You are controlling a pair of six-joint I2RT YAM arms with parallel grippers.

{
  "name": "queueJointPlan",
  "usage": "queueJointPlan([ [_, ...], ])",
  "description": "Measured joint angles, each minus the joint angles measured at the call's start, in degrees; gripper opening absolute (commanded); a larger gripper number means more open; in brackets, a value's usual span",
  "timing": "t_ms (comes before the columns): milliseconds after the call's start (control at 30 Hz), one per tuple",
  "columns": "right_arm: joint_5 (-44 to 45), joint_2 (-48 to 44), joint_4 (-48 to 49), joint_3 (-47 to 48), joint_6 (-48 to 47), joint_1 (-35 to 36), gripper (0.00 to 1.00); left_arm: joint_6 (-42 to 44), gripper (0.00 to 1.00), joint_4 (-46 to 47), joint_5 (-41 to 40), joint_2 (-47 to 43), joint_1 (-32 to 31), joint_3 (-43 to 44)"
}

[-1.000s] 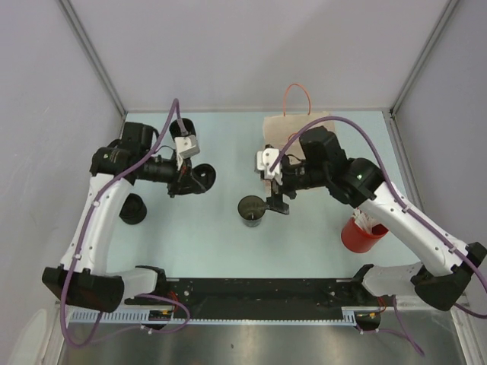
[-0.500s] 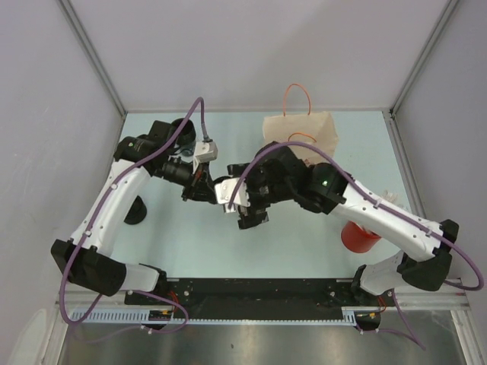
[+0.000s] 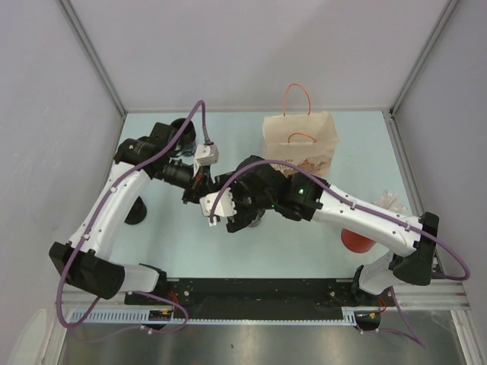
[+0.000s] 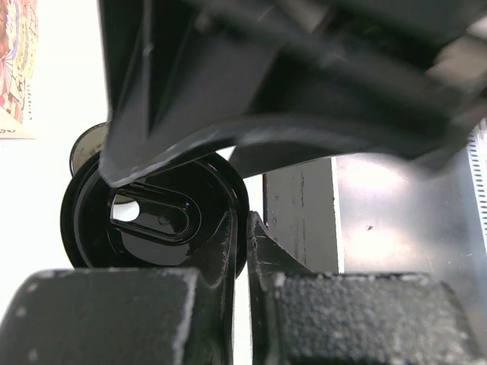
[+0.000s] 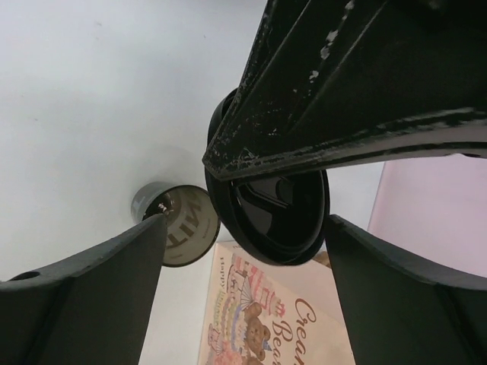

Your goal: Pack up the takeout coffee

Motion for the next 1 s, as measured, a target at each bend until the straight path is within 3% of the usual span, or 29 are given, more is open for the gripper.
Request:
queueJointPlan([
  [300,1.2,1.4,3.1,-1.5,-0.3,0.0,0.71,0.0,0.04,0.0,0.2,-0.7,0.0,-0.2],
  [600,0.9,1.9,3.6,-1.5,0.2,0.0,0.33,0.1,0.05,0.2,0.3,-0.7,0.0,-0.3],
  [667,0.4,2.3,2.6,-1.5,0.5,0.4,0.24,0.2,0.14,0.5,0.4,-0.7,0.0,-0.3],
  [700,0.0,2.5,2.2,-1.5,0.4,0.5,0.23,0.4,0.24,1.0,0.5,-0.8,0.0,-0.3],
  [733,-0.2,2.7,1.8,-1.5,0.5,0.7,0.22,0.5,0.43,1.4,0.5,-0.9,0.0,-0.3],
  [800,-0.3,2.8,1.9,-1.5,0.8,0.8,0.2,0.9,0.63,1.3,0.3,-0.9,0.0,-0.3],
  [1000,0.0,2.8,2.3,-1.5,1.6,0.3,0.19,0.9,0.88,-0.2,-0.6,-0.8,0.8,1.3],
])
